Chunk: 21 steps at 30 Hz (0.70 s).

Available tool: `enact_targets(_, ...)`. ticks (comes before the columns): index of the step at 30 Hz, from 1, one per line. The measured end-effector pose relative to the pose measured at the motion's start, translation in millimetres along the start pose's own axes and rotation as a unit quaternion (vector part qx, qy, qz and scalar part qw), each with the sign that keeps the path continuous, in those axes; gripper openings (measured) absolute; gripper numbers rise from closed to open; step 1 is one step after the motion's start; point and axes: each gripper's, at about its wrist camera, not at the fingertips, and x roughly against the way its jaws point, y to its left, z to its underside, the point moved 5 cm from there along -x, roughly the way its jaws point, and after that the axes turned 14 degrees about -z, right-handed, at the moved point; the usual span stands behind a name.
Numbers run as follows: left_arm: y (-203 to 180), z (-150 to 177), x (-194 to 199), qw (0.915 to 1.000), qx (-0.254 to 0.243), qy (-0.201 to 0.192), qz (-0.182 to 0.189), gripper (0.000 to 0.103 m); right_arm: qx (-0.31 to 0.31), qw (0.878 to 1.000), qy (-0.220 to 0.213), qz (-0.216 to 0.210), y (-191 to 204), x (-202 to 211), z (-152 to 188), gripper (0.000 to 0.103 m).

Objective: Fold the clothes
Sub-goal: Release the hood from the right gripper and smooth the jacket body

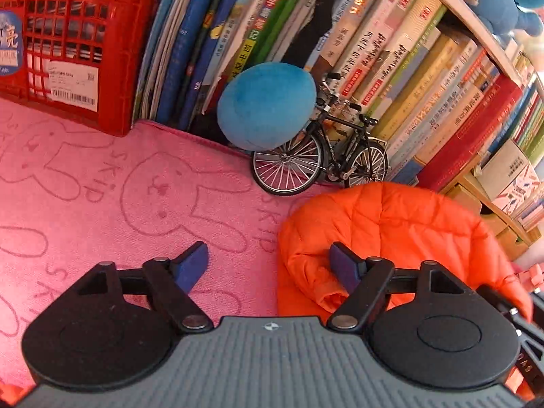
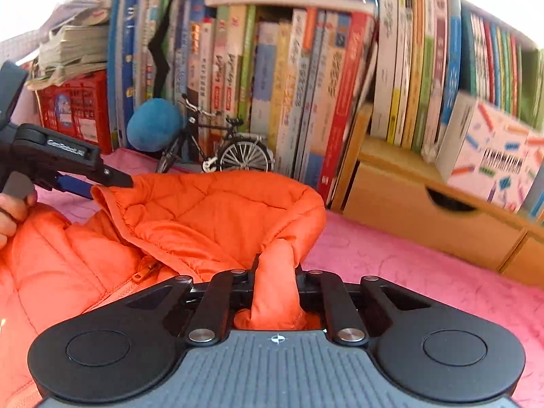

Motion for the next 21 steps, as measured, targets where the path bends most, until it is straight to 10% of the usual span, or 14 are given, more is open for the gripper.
enact_targets(2,-5.3,-1.0,9.9,0.9999,0.002,-0.011,0.011,0.035,0.102,0.989,-0.06,0.085,20.6,22.0,-15.1,0.013)
enact_targets(5,-13.0,-7.2,43.8,0.9932,-0.016,-0.115,-0.008,0.032,0.283,0.921,-0.17,0.205,54.6,44.6,-31.8,0.014)
enact_targets(7,-23.6,-10.3,63.9,0.9799,-0.056,-0.183,-0.056,0.032,0.309,0.906,-0.183,0.226,52.4,38.9,-45.3,0.014)
enact_targets(16,-40.2,36.6,87.1,0.9503,-0.186,-0.218,-0.121,0.036,0.168,0.968,-0.042,0.181,-17.5,-58.2,-26.3,0.027)
enact_targets(21,-33.3,78.5,88.6,0.9521,-0.221,-0.176,-0.115,0.037,0.094,0.959,-0.162,0.213,-14.5,11.2,-24.4,0.087)
